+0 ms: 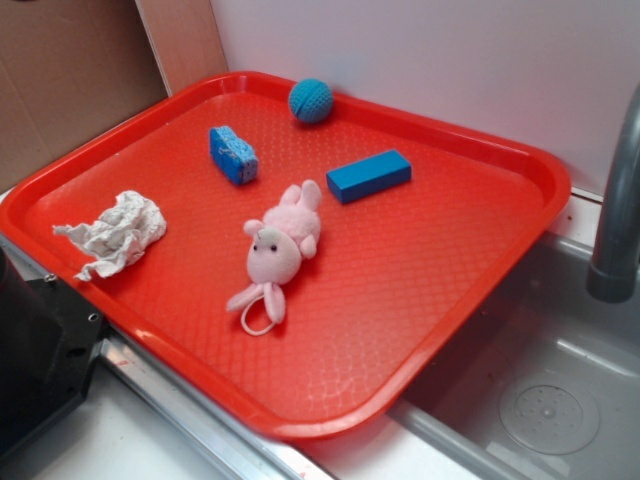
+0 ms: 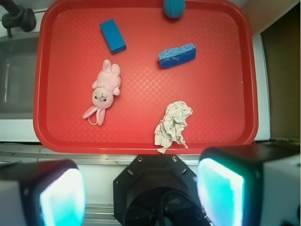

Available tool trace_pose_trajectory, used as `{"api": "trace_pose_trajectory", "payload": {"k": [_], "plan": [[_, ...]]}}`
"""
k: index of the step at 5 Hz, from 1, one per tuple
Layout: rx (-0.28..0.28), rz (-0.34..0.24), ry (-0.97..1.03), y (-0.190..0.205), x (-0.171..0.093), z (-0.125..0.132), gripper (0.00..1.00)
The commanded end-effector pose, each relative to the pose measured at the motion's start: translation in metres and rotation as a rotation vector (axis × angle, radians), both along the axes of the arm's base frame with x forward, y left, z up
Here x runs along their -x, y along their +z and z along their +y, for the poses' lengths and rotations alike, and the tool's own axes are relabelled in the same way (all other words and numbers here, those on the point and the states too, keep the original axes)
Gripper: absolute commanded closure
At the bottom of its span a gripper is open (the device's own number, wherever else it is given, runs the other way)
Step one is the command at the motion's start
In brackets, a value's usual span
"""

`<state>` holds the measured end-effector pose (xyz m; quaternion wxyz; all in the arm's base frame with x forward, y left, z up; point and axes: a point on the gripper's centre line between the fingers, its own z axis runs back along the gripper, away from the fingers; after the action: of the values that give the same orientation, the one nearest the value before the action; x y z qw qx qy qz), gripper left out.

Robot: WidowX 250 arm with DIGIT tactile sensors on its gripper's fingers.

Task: Grab the blue block.

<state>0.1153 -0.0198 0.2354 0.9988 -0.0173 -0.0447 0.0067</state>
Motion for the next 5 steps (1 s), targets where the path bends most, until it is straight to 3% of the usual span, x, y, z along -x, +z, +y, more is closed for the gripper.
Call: {"api": "trace_pose_trajectory", "payload": {"k": [1, 2, 3, 4, 5], "plan": [[0.000, 0.000, 0.000, 0.000, 0.000, 0.000, 0.00], [0.019, -0.106, 0.084, -0.006, -0.018, -0.003, 0.00], [-0.001, -0.136, 0.071, -0.026, -0.057, -0.009, 0.00], [-0.036, -0.128, 0.060, -0.047, -0.086, -0.014, 0.00], [-0.024, -0.123, -0.038, -0.079, -0.127, -0.026, 0.00]]}}
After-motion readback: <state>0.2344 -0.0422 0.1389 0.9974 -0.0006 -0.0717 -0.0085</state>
